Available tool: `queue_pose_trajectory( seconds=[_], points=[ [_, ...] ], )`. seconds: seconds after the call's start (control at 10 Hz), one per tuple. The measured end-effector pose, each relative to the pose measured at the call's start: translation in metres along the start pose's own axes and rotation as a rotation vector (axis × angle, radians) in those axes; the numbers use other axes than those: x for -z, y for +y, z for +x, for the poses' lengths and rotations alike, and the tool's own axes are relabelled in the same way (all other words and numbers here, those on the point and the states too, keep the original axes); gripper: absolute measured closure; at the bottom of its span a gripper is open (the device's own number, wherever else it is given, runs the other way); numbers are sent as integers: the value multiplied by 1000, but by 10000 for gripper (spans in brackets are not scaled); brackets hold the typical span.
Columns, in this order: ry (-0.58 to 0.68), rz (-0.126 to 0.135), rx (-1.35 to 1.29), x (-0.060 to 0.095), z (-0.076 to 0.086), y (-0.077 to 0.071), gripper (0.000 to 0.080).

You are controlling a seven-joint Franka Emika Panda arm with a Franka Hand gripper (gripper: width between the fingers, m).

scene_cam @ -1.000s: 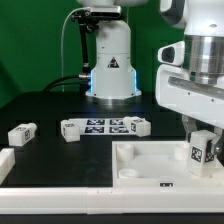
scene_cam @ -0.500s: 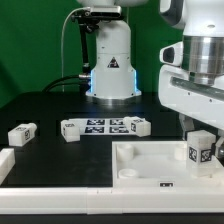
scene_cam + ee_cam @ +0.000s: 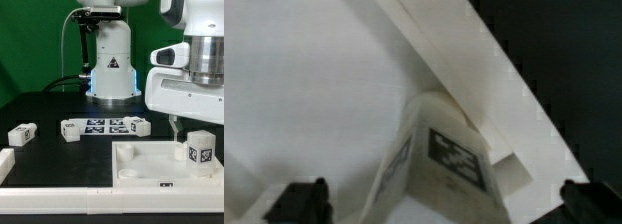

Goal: Assemble one leg

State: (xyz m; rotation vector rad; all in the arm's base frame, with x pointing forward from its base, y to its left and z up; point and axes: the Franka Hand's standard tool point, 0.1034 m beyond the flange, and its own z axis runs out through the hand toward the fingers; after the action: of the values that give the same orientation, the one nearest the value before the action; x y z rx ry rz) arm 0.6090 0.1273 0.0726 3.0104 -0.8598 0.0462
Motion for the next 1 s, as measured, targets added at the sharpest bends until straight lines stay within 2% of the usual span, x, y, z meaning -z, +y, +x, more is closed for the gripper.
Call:
queue_pose_trajectory(
  seconds=[0.6, 1.0],
  points=[
    [6, -14, 650, 0, 5, 5, 151],
    [5, -16, 713, 0, 6, 6, 163]
  ],
)
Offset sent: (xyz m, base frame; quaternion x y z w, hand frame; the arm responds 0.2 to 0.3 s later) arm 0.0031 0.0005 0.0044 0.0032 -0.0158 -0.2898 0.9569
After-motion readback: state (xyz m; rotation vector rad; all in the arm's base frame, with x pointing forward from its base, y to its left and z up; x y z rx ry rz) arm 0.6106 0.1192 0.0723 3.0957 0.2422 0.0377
